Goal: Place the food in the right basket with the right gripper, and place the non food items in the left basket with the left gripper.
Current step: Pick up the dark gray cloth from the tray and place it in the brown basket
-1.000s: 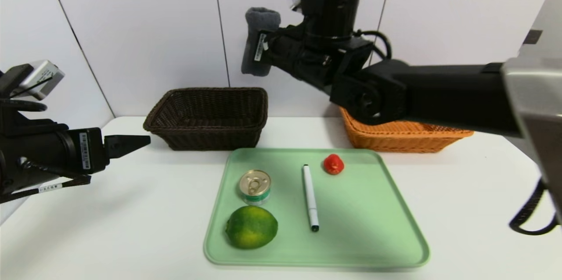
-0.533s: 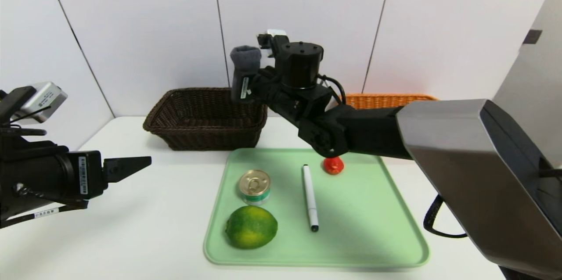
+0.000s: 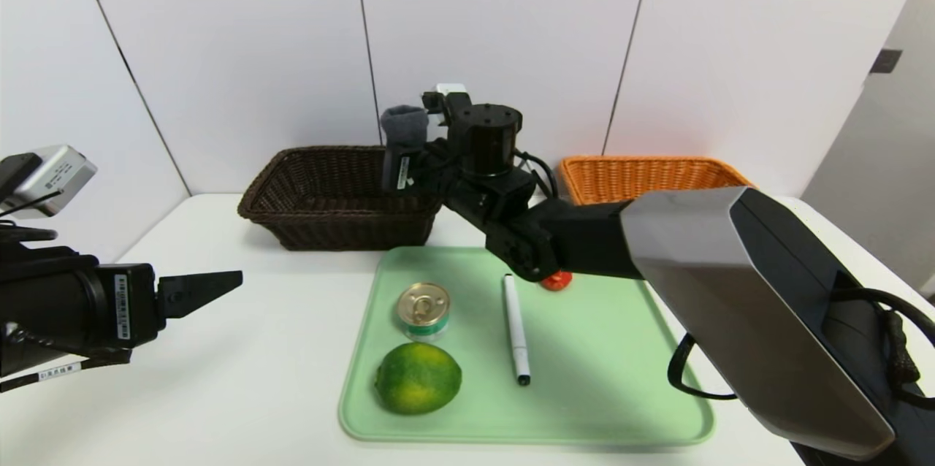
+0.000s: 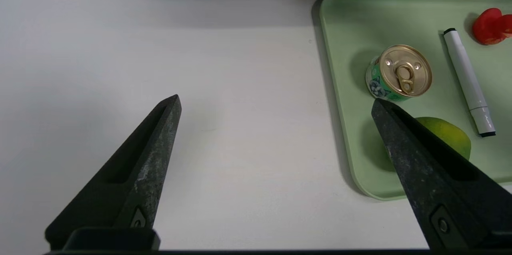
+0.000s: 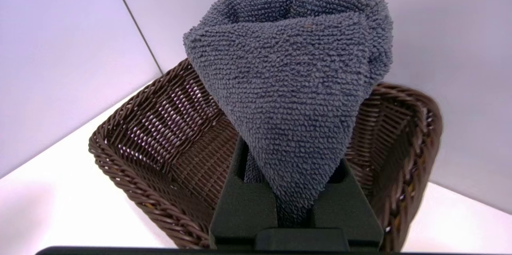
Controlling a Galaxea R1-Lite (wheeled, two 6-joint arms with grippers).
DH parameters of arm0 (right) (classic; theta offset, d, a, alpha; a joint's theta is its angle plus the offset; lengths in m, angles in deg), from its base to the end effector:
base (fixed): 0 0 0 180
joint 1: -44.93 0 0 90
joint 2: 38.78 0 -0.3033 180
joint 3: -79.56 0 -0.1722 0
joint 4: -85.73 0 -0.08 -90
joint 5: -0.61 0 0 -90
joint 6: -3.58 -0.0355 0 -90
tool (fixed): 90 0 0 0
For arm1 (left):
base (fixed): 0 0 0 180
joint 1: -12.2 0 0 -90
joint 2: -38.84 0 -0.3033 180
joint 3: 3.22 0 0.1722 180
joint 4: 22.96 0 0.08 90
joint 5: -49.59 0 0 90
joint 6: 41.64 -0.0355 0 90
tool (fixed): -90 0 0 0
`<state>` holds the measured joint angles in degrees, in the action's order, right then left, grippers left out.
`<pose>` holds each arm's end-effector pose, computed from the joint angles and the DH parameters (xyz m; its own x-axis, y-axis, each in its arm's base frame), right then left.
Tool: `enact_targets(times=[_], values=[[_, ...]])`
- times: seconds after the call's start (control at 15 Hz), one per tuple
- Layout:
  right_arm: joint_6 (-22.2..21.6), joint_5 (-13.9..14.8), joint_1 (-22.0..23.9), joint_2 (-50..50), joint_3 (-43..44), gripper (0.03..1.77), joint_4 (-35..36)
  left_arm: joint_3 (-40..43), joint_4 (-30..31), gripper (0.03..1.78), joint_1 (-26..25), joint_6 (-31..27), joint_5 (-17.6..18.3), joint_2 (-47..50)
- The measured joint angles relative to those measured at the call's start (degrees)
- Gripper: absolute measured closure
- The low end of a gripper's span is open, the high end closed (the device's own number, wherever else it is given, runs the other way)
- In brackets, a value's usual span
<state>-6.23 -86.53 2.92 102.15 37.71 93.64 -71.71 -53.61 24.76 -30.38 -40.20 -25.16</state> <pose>0.3894 0.3483 0.1931 0.7725 0.6287 0.0893 -0.6336 0.7538 0.1741 0.1389 -0.0311 0.2352 0.8753 -0.1988 -0.4409 0.1324 0.9753 -0.1768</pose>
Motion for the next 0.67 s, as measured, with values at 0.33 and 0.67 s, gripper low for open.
enact_targets(times=[0.33, 0.67], values=[[-0.43, -0.26, 0.11, 0.83, 0.0, 0.88, 1.67, 1.16, -0.07, 0.12, -0.02, 0.0, 0.01, 1.35], [-0.41, -0.22, 0.11, 0.88, -0.02, 0.5, 1.65, 1.76, -0.07, 0.12, -0.02, -0.02, 0.04, 2.43]])
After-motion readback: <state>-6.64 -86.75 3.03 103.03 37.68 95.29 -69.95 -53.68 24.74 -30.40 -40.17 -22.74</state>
